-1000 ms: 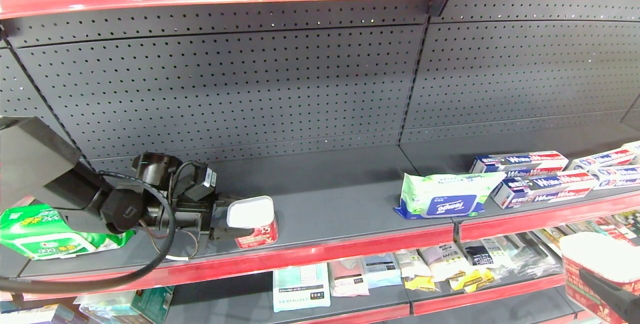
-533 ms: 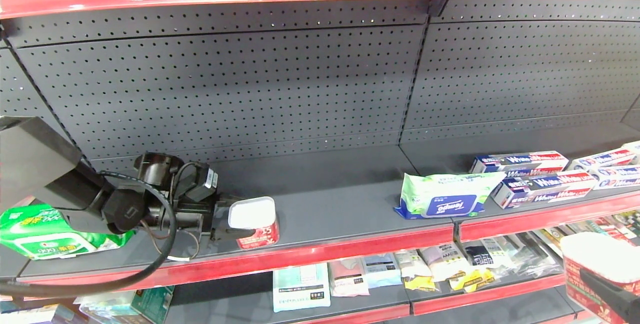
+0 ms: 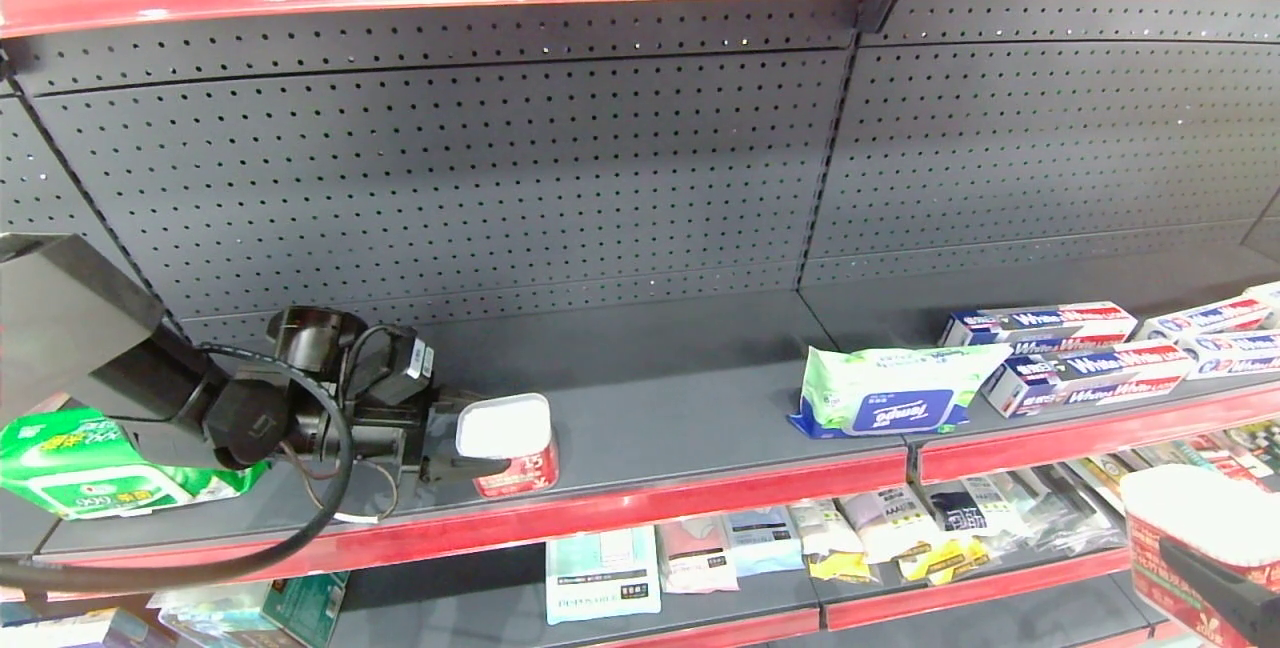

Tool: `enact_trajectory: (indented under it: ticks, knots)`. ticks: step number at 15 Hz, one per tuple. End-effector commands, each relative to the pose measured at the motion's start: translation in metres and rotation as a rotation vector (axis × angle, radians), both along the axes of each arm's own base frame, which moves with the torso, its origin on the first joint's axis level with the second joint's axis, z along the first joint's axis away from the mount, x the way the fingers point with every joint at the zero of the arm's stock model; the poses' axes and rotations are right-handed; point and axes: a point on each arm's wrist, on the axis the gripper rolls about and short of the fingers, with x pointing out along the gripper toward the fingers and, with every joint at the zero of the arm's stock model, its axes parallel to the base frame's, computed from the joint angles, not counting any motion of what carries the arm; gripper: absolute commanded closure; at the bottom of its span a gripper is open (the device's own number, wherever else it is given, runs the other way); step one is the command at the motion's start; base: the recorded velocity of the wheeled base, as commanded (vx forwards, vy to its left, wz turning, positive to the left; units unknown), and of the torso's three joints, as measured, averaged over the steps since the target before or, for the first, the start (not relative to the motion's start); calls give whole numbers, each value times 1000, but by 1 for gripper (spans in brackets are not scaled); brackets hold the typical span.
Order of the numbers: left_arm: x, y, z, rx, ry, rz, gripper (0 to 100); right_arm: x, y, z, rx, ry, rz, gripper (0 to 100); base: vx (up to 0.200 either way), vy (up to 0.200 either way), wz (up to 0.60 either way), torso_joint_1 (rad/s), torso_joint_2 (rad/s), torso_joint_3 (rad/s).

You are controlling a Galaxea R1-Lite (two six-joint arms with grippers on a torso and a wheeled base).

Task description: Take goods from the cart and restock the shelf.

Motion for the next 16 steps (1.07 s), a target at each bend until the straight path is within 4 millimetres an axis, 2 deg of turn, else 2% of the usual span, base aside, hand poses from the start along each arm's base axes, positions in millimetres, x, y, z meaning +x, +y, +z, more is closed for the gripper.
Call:
enact_trajectory:
  ticks: [1,16]
  knots:
    - [0,0,0,-7,-2,-6,100,0,0,0,-12,0,-1,100,0,0,0,0,0,0]
    - [-3,1,-13,-3,39,-7,100,0,0,1,-42,-2,-7,100,0,0,0,0,0,0]
